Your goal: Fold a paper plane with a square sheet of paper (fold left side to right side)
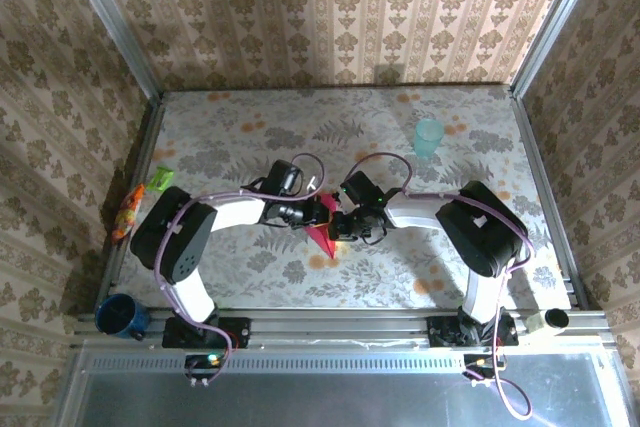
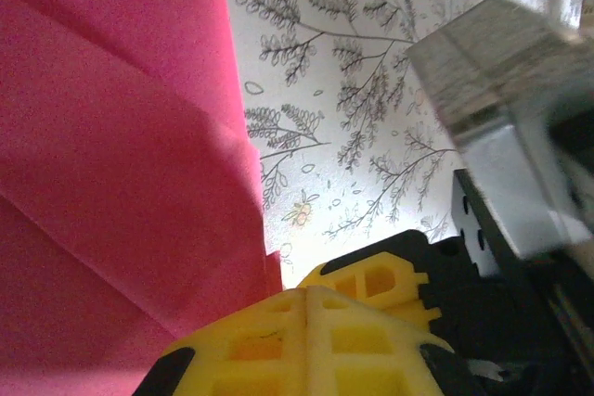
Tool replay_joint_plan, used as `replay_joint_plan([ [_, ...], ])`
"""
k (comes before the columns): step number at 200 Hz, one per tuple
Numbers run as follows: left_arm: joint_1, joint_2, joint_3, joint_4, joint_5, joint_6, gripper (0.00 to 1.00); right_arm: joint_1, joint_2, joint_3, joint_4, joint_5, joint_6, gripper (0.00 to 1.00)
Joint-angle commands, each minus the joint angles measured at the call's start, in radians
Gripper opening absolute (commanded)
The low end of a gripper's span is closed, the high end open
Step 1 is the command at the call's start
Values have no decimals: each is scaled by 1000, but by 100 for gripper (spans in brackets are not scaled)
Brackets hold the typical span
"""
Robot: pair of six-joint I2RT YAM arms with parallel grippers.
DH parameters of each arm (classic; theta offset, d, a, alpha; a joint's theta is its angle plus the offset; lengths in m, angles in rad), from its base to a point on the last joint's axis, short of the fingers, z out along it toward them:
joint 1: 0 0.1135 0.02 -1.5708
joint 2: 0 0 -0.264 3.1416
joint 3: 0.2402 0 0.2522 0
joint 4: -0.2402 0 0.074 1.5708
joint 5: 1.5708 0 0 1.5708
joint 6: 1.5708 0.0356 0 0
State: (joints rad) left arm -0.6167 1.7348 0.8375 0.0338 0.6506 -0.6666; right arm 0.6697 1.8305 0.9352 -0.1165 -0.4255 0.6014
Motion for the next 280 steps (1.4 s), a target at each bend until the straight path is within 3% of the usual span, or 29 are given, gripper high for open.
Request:
replay_joint_plan([
  [1,-3,33,3,10,0,-26,0,5,77,-57,-200,191,-26,0],
  [99,-1,109,14,-29,-90,-8,0,13,102,-23,-315,260,-80,0],
  [280,264,283,264,-94,-96,154,0,10,114,-37,-313,261,-94,0],
])
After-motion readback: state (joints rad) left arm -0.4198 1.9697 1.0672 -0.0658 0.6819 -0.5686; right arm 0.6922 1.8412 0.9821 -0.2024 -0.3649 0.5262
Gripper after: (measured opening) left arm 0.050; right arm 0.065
